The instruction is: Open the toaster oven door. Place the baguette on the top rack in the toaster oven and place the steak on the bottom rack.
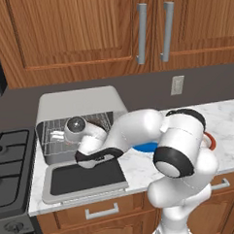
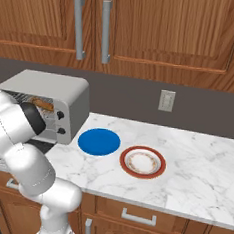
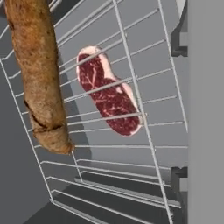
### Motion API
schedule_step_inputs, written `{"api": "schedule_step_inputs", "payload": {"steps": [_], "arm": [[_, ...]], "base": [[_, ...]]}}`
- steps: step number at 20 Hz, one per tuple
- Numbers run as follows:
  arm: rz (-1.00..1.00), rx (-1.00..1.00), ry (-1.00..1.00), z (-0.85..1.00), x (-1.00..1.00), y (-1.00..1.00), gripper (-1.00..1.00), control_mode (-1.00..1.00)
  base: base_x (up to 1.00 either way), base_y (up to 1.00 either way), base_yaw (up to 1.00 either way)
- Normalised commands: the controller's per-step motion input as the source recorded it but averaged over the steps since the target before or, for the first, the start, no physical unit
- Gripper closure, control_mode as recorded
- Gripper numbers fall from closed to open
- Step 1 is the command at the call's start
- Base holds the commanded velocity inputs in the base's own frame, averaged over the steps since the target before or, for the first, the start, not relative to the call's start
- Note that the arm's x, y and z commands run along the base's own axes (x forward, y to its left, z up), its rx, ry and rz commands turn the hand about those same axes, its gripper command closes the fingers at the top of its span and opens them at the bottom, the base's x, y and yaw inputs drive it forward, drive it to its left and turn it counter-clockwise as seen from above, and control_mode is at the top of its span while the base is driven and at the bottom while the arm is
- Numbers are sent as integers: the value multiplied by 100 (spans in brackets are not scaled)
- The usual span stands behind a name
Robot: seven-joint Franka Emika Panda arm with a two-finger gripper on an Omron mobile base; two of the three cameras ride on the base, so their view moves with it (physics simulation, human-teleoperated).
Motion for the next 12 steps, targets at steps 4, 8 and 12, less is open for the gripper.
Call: {"api": "schedule_step_inputs", "payload": {"steps": [4, 8, 12], "arm": [[0, 15, 18, 28, -46, 0, -100, -100], [1, 6, 15, 39, -61, -1, -100, -100], [6, -1, 18, 44, -62, -15, -100, -100]], "base": [[0, 0, 0], [0, 0, 0], [0, 0, 0]]}}
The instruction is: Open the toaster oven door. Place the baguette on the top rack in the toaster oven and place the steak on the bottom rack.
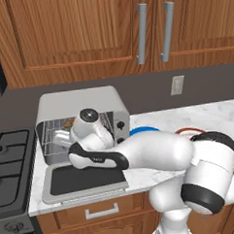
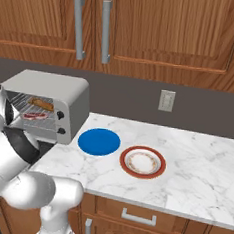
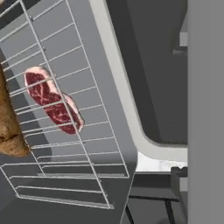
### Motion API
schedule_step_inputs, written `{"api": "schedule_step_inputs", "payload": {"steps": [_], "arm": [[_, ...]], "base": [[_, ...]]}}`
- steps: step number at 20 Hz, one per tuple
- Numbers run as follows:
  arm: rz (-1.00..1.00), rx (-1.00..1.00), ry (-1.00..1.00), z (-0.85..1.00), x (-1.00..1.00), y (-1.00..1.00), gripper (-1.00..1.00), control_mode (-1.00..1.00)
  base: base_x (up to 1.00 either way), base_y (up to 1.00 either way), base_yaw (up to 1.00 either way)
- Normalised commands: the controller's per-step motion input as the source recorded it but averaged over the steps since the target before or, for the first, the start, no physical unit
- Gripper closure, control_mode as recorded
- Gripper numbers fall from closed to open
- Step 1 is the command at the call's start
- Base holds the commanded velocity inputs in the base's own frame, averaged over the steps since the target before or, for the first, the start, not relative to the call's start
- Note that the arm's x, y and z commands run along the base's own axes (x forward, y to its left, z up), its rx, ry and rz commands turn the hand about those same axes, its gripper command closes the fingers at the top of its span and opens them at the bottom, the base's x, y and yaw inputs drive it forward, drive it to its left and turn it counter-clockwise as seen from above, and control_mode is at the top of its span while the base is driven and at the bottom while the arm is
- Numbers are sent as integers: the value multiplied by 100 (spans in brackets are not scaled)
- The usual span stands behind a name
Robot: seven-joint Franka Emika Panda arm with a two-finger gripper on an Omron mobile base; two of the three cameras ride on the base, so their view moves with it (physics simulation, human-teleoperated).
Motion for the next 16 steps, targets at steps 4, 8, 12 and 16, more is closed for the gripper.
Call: {"api": "schedule_step_inputs", "payload": {"steps": [4, 8, 12, 16], "arm": [[13, -9, 11, 39, -65, -28, -100, -100], [15, -11, 2, 34, -70, -34, -100, -100], [13, -12, 0, 32, -69, -42, -100, -100], [10, -16, 1, 28, -65, -46, -100, -100]], "base": [[0, 0, 0], [0, 0, 0], [0, 0, 0], [0, 0, 0]]}}
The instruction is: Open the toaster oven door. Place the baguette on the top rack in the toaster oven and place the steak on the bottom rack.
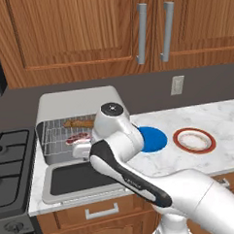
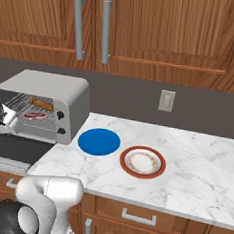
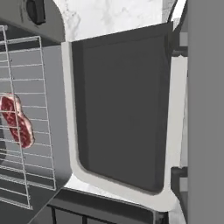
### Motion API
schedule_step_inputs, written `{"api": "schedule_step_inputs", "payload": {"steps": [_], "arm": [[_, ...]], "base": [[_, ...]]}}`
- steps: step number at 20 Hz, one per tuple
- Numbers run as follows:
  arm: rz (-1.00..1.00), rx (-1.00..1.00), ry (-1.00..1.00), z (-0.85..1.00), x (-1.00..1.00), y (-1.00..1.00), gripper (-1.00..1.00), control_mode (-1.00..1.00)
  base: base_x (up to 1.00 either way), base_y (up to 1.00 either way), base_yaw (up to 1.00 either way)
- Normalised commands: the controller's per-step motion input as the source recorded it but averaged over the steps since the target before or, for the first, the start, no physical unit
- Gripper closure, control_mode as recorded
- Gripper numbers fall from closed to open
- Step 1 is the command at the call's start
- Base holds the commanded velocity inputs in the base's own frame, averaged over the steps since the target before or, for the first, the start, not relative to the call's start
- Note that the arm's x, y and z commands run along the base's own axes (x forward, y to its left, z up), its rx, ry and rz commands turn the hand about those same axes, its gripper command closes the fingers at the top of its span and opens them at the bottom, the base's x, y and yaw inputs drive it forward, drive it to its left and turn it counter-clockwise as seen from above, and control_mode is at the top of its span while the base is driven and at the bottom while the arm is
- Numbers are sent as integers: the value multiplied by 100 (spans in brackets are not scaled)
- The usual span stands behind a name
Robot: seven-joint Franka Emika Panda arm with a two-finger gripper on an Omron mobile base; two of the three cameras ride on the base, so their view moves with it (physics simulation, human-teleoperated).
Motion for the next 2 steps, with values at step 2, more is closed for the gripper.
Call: {"api": "schedule_step_inputs", "payload": {"steps": [2], "arm": [[5, -16, 6, 29, -61, -49, -100, -100]], "base": [[0, 0, 0]]}}
